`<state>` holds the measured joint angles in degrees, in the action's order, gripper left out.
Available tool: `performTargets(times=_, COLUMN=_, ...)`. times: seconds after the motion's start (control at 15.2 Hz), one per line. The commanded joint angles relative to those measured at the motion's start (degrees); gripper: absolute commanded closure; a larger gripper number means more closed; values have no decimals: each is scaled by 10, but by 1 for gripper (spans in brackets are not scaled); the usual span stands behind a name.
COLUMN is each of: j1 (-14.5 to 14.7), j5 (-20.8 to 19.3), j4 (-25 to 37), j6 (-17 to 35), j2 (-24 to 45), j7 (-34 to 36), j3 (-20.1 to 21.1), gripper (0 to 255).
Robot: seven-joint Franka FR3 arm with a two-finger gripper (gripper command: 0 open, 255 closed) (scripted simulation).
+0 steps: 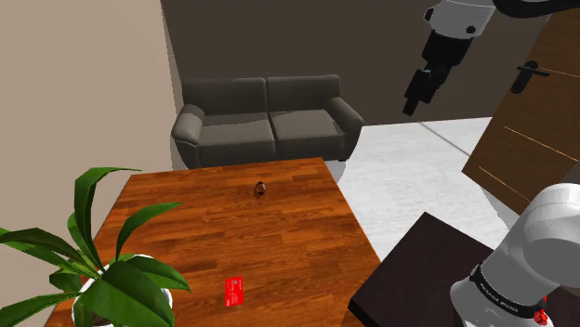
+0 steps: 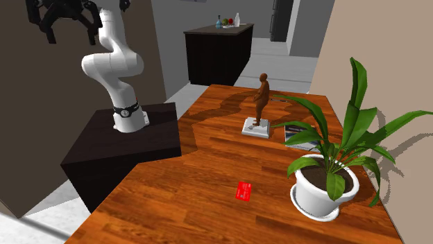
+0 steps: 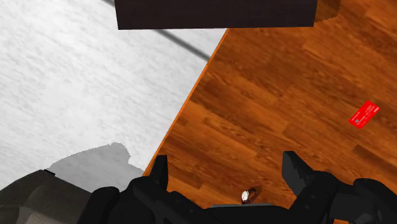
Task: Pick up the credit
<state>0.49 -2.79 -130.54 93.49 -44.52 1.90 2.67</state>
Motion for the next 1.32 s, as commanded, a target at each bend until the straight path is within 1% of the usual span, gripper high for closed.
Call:
performTargets(times=0.0, j1=0, j5=0, j4=0, j6=0, j2=0, j7=0, j3=0, gripper=0)
performTargets(times=0.33, j1=6, j5=34, j4=-23, j6=37, j2=52, j7=67, j3=41, gripper=0)
performTargets(times=0.66, j1=14, j5=67, j4=-32, j6=77, j2=120, j7=131, j3=81, gripper=0)
performTargets(times=1.25, j1=27, j5=112, j4=-10, j6=155, j2=274, j7=241, j3=145, gripper=0)
